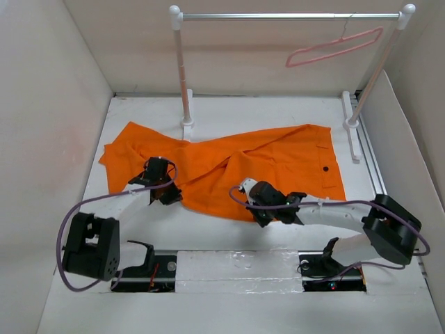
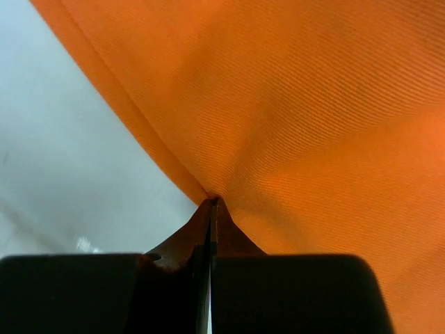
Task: Place the trousers on the hanger
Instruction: Flatten out the trousers at the center of the board.
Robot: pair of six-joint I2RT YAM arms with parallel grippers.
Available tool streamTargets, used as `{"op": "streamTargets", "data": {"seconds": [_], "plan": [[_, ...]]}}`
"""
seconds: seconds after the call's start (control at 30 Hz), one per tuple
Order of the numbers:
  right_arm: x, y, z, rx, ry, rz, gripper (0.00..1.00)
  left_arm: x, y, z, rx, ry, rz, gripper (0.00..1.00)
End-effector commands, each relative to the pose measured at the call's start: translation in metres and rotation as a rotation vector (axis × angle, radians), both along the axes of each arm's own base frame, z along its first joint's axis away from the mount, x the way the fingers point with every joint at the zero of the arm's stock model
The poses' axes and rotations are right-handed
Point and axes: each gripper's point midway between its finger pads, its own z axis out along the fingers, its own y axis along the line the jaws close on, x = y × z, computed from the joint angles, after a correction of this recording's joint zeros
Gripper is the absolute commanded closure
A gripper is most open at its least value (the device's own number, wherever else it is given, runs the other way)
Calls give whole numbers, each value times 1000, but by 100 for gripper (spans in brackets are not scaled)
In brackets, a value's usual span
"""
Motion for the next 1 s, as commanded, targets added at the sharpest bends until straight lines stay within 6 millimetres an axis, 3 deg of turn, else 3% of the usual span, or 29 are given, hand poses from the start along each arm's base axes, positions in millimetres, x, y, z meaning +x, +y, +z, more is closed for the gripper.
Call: {"op": "streamTargets", "data": {"seconds": [0.0,0.13,0.2,0.23,0.27,0.33,0.37,0.4,0.43,0.5,0.53,0.57,0.63,0.67,0.7,0.77,0.8,0.83,0.9,0.97], "plan": [[-61,-29,-11,-69,170,8,100,-45,-19,10,-52,100,-39,100],[-88,-55,13,-41,223,2,100,-78,-24,33,-132,138,-35,100],[-95,-59,21,-29,241,7,100,-82,-26,45,-149,111,-43,100],[-102,-59,29,5,260,18,100,-83,-22,61,-152,77,-10,74],[-102,-59,29,5,260,18,100,-82,-21,60,-145,74,-5,61],[-101,-49,40,49,252,33,77,-71,-18,78,-125,24,6,47],[-98,-46,45,64,238,36,68,-61,-7,80,-65,-10,42,37],[-88,-43,50,60,196,27,54,-49,-1,93,-44,-53,73,35],[-78,-35,67,78,156,30,49,-40,3,96,-26,-66,92,34],[-54,-32,75,35,92,36,42,-18,23,109,42,-131,174,34],[-39,-25,88,37,43,51,42,-8,26,110,59,-150,202,34],[-29,-24,88,25,24,37,42,1,35,112,97,-179,242,34],[7,-25,90,11,-49,-30,53,18,49,112,121,-198,327,35],[19,-23,97,39,-72,-51,68,23,60,111,135,-200,364,35],[33,-22,104,104,-66,-74,100,29,88,107,156,-197,443,35],[52,-8,129,232,-116,-60,100,44,114,100,127,-198,498,35],[55,-3,137,276,-114,-46,100,44,150,98,137,-194,595,35],[60,-4,142,282,-131,-58,100,49,165,90,160,-176,594,35],[76,-20,143,227,-176,-136,98,52,188,90,190,-150,626,35],[92,-42,143,236,-192,-215,85,52,198,74,255,-76,606,35]]}}
